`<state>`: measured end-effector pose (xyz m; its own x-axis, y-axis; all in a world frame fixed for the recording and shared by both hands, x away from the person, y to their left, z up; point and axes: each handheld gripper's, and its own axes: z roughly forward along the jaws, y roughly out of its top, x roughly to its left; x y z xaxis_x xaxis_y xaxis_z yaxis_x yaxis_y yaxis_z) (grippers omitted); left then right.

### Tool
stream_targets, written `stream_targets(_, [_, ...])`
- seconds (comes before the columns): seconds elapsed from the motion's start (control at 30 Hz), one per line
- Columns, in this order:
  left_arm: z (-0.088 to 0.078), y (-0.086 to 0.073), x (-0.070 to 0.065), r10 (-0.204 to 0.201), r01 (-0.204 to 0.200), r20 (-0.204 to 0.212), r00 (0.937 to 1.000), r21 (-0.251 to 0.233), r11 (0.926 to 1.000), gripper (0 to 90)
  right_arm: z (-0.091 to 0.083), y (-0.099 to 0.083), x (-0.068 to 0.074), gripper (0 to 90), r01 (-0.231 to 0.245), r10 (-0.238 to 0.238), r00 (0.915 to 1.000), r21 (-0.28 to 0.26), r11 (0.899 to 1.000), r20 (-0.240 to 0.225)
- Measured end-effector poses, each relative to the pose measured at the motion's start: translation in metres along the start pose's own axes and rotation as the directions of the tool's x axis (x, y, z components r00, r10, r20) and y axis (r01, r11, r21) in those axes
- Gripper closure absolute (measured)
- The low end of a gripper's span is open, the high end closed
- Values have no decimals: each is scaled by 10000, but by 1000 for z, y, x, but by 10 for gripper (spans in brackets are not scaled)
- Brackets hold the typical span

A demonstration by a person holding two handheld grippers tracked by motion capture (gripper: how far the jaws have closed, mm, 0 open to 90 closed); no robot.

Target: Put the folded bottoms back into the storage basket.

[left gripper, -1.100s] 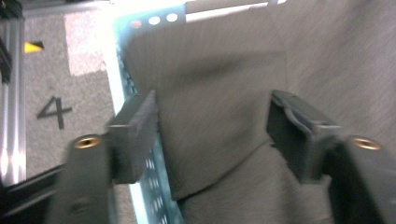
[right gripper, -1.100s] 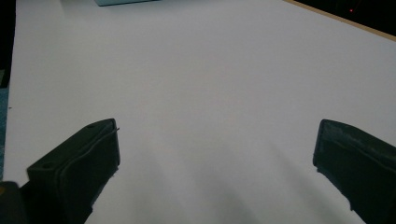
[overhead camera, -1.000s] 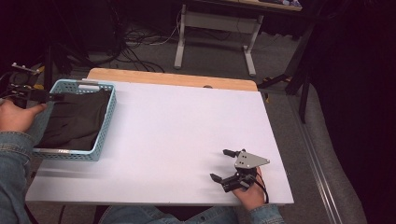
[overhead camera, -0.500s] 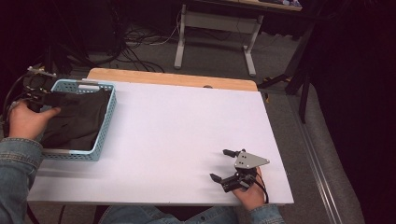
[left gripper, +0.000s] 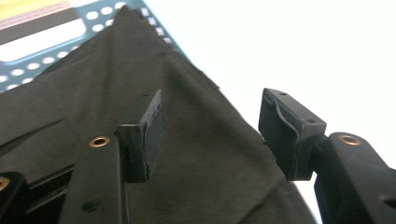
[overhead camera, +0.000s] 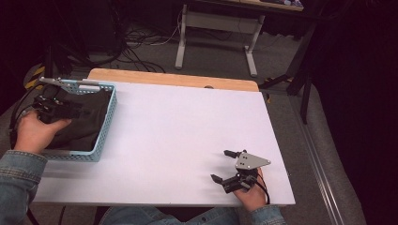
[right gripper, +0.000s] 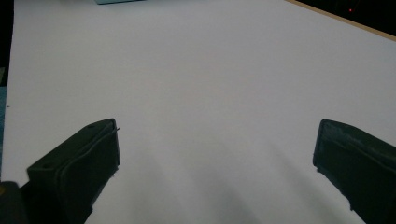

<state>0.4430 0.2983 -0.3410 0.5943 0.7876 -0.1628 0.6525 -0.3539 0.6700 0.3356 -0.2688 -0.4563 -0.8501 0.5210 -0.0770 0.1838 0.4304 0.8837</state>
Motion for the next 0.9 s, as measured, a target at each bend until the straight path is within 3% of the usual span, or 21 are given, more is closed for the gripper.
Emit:
stream_targets(0.17, [2, 0, -14, 160, -172, 560, 9983, 208, 9996, 504, 0, 0, 0, 11, 13, -13, 10000, 10, 10000, 9])
stream_targets(0.2, [3, 0, -16, 225, -245, 624, 9978, 318, 9992, 564, 0, 0, 0, 11, 5, -5, 10000, 16, 10000, 4])
stream_targets(0.33, [7, -3, -23, 407, -451, 839, 9956, 512, 9977, 659, 0, 0, 0, 11, 0, 0, 10000, 16, 10000, 5])
stream_targets(0.4, [11, -3, -26, 628, -686, 820, 9947, 695, 9952, 727, 0, 0, 0, 11, 36, -36, 10000, 32, 10000, 10])
stream_targets(0.67, [25, -3, -32, 1037, -1120, 762, 9917, 1142, 9871, 829, 1, 0, 0, 12, 53, -53, 10000, 34, 10000, -7])
stream_targets(0.9, [29, -9, -27, 837, -932, 692, 9941, 1485, 9845, 896, 0, 0, 0, 12, 58, -58, 10000, 23, 10000, -38])
